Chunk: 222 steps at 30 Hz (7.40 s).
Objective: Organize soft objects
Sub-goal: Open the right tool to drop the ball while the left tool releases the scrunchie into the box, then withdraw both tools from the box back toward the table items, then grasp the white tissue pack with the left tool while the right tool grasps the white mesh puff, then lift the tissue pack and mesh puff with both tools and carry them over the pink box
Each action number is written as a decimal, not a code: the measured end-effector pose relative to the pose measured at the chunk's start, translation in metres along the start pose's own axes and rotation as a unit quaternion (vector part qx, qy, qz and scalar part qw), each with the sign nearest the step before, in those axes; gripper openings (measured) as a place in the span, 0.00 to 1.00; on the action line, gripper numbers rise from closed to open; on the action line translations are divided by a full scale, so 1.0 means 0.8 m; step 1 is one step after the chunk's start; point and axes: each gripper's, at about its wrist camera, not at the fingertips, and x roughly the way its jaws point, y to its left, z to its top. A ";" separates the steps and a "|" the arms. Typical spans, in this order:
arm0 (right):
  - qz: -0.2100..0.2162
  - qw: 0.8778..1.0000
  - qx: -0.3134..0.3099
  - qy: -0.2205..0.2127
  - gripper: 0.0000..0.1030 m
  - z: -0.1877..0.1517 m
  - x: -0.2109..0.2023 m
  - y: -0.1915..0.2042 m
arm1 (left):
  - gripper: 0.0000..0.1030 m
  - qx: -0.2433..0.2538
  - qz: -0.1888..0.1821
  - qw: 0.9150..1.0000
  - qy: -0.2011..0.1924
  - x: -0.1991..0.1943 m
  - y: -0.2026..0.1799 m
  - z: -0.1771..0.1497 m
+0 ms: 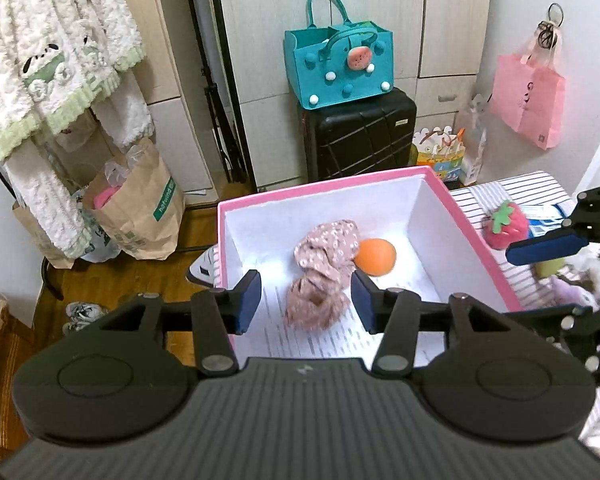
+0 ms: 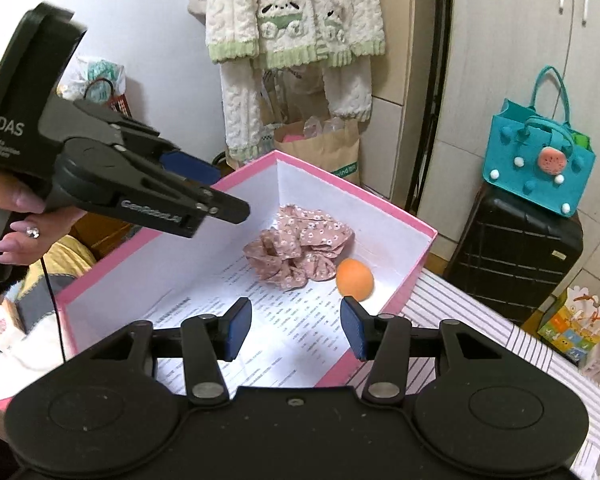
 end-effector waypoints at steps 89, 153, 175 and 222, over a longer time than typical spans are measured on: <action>-0.100 0.988 0.096 -0.061 0.76 -0.301 -0.161 -0.074 | 0.76 0.100 -0.180 0.979 -0.004 -0.013 -0.303 -0.169; -0.123 0.985 0.118 -0.003 0.32 -0.229 -0.031 -0.229 | 0.38 0.080 -0.031 0.995 -0.056 0.099 -0.320 -0.142; -0.067 0.986 0.137 -0.064 0.32 -0.218 -0.074 -0.179 | 0.37 0.046 -0.057 0.996 -0.046 0.048 -0.299 -0.138; 0.040 0.994 0.095 0.021 0.33 -0.218 -0.143 -0.018 | 0.37 0.086 -0.171 0.981 0.043 -0.111 -0.212 -0.174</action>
